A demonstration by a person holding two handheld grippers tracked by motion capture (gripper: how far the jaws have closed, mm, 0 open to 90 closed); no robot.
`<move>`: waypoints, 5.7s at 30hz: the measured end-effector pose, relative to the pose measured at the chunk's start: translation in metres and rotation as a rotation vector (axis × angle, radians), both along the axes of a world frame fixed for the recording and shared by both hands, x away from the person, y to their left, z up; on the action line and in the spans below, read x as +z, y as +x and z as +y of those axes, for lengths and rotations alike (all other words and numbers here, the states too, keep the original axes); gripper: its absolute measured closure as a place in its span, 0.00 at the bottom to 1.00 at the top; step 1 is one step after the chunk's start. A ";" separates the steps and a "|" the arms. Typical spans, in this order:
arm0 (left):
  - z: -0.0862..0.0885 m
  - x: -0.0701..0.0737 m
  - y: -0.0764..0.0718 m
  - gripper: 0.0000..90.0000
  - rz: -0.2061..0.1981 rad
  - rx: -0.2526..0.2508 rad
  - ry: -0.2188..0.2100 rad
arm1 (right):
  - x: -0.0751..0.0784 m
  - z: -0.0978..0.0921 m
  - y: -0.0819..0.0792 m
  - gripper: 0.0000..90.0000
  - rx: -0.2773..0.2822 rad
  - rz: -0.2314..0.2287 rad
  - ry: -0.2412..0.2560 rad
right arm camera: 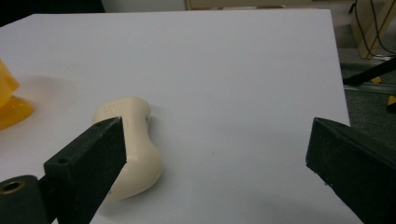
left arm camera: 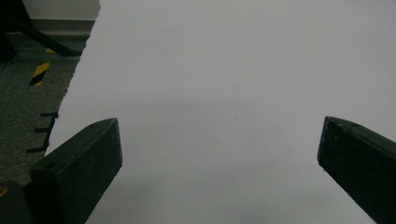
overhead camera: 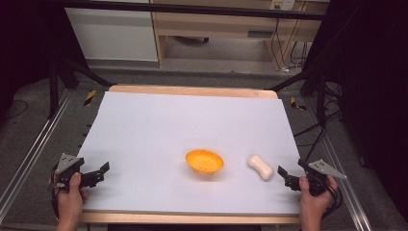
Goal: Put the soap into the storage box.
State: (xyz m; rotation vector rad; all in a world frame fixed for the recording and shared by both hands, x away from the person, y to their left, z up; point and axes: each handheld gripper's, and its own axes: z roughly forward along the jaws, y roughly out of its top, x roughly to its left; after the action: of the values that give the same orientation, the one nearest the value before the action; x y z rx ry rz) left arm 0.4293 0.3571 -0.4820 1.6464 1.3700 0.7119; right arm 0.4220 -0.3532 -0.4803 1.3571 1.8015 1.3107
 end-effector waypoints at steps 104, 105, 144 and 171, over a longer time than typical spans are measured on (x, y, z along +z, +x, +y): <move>0.001 0.000 0.000 0.00 0.002 -0.006 -0.003 | 0.030 0.106 0.088 0.52 0.371 0.710 -0.580; 0.001 0.000 0.000 0.00 0.003 -0.007 -0.002 | 0.030 0.106 0.088 0.52 0.373 0.711 -0.579; 0.001 0.000 0.001 0.00 0.010 -0.001 -0.004 | 0.081 0.137 0.088 0.56 0.535 0.536 -0.539; 0.001 0.000 0.001 0.00 0.007 -0.003 0.001 | 0.108 0.208 0.098 0.55 0.716 0.458 -0.617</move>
State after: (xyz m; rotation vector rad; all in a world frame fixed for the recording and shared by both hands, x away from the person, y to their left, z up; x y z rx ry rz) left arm 0.4298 0.3578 -0.4821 1.6528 1.3727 0.7055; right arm 0.5201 -0.1451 -0.3725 0.7094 2.8630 0.6144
